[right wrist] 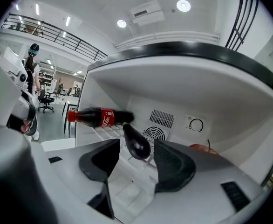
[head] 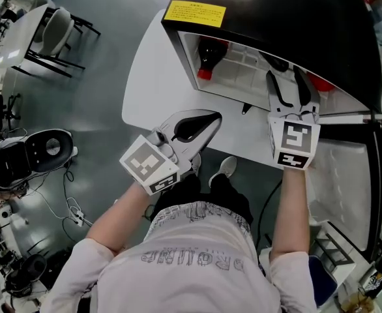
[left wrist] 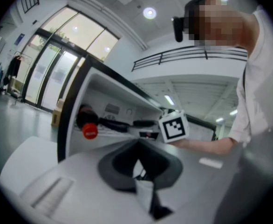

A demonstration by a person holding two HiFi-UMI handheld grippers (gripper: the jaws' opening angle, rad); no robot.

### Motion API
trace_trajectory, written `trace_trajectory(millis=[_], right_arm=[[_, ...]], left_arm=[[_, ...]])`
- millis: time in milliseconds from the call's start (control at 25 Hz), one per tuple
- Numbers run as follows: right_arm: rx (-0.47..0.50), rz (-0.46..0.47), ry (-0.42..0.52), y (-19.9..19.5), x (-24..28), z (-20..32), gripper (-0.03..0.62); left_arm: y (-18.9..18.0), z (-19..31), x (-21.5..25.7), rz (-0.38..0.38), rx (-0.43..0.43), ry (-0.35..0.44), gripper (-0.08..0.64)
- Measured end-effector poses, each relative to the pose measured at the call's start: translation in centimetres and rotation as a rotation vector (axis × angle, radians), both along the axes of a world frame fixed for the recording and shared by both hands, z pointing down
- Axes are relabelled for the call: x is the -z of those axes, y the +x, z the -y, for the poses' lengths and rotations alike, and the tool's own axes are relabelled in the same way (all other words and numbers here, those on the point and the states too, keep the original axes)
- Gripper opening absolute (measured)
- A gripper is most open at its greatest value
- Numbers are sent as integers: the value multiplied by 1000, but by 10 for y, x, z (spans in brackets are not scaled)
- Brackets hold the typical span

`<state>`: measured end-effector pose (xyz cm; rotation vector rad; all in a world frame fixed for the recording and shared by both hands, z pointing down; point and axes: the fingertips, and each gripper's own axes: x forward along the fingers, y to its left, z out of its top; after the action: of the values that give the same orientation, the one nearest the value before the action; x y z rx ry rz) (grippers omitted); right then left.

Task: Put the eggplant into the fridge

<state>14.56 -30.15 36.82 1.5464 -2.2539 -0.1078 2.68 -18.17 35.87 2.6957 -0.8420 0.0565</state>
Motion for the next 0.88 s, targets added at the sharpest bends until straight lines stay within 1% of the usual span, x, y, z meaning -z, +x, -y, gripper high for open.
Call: trace_trajectory(millis=[600,880], right_arm=[[-13,28,25,-3,14,-62,166],[-10,48,31,-11,20,-92,124]], left_arm=[[-2,-24,17,0,-42,42,8],[-8,-32,27,-2,-59,67,8]])
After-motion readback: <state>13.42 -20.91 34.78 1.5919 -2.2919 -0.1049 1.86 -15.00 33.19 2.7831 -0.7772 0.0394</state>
